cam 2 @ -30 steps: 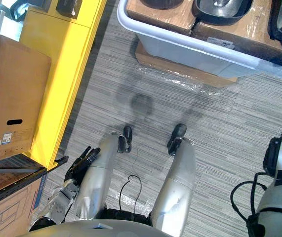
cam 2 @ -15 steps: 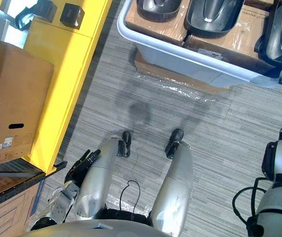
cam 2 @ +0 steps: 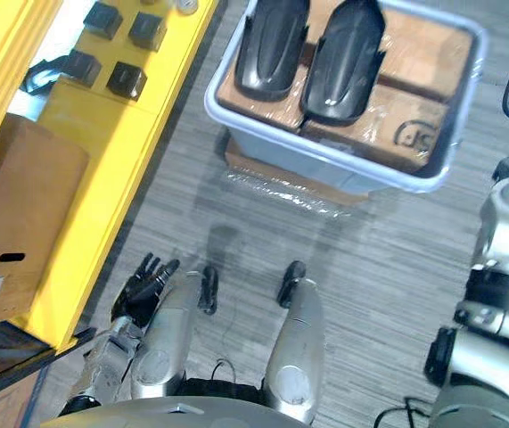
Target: Walk over and take three plastic housings, then place them on the shelf
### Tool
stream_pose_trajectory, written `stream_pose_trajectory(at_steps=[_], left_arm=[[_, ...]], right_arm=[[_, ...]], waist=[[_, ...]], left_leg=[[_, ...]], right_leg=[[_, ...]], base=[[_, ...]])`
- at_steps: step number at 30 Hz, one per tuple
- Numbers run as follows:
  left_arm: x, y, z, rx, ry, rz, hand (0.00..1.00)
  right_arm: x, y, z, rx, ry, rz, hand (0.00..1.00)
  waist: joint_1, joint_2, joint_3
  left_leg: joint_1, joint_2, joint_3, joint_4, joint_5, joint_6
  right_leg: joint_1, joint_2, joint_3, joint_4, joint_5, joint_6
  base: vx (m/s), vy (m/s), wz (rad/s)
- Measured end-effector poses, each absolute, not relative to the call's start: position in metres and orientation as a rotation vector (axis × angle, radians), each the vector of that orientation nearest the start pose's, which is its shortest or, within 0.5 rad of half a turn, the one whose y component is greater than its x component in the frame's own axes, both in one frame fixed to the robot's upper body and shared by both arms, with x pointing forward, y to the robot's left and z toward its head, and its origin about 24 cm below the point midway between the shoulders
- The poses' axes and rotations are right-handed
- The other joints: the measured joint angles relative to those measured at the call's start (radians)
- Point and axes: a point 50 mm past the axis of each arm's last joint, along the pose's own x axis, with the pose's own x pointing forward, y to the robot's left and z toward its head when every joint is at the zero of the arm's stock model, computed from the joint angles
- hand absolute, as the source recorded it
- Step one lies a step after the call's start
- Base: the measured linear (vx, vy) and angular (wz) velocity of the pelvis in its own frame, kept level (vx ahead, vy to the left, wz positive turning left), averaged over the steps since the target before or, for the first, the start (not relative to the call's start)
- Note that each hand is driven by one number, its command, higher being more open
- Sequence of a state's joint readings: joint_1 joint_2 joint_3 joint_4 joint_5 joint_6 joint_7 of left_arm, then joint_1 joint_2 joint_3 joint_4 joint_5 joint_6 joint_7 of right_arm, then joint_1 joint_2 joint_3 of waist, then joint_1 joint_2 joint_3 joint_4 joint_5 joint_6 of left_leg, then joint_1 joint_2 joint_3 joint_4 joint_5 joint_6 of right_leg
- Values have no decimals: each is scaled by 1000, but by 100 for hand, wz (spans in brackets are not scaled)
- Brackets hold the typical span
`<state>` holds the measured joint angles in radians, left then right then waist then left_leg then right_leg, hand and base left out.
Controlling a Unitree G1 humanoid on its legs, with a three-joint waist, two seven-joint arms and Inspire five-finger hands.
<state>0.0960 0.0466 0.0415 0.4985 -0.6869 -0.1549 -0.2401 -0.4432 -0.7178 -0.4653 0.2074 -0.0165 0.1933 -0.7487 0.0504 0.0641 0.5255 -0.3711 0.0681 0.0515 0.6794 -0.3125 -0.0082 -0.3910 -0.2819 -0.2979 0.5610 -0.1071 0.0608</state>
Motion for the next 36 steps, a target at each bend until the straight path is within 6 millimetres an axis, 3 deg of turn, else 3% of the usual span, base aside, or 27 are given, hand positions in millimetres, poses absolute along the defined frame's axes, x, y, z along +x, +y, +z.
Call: stream_pose_trajectory(at_steps=[4,6,10,13,17,21,24,30,36], left_arm=[[207,177,-33,-595,153,19,100],[209,179,-16,-586,83,-6,100],[223,176,19,-577,-18,-111,100],[235,169,35,-664,-60,-192,100],[254,137,55,-847,-56,-413,100],[250,91,57,-922,51,-636,100],[246,75,56,-970,98,-677,100],[252,76,52,-1014,111,-587,100],[252,72,56,-1045,70,-565,100]], right_arm=[[242,-379,206,-544,-414,-1342,0],[237,-376,191,-621,-392,-1334,0],[237,-362,172,-753,-404,-1274,0],[240,-350,168,-804,-450,-1189,0],[252,-316,173,-856,-624,-1012,0],[264,-279,164,-826,-711,-812,0],[271,-249,152,-750,-730,-692,0],[266,-211,115,-585,-638,-548,0],[261,-180,93,-431,-556,-462,0]], waist=[[-24,-45,-32],[-27,-59,-117],[-36,-61,-224],[-41,-61,-269],[-57,-60,-300],[-65,-65,-346],[-80,-67,-355],[-79,-65,-364],[-78,-65,-369]], left_leg=[[134,3,-8,-142,41,-5],[167,1,2,-211,59,-3],[280,-8,28,-301,66,-6],[336,-15,44,-346,69,-5],[400,-26,70,-404,79,-4],[435,-32,84,-443,87,-6],[457,-39,86,-470,100,-6],[470,-51,88,-485,108,4],[463,-56,84,-492,112,11]], right_leg=[[168,44,-31,-197,74,14],[210,66,-37,-299,116,20],[333,82,-37,-437,160,40],[385,86,-26,-498,181,50],[433,87,-12,-552,209,52],[452,84,1,-577,216,56],[461,82,4,-579,217,56],[468,73,10,-580,219,60],[468,69,11,-585,220,61]], base=[[117,13,4],[182,23,-7],[161,56,-11],[121,61,-14],[69,60,-16],[21,17,-10],[0,-5,-1],[-48,-1,0],[-71,-17,2]])
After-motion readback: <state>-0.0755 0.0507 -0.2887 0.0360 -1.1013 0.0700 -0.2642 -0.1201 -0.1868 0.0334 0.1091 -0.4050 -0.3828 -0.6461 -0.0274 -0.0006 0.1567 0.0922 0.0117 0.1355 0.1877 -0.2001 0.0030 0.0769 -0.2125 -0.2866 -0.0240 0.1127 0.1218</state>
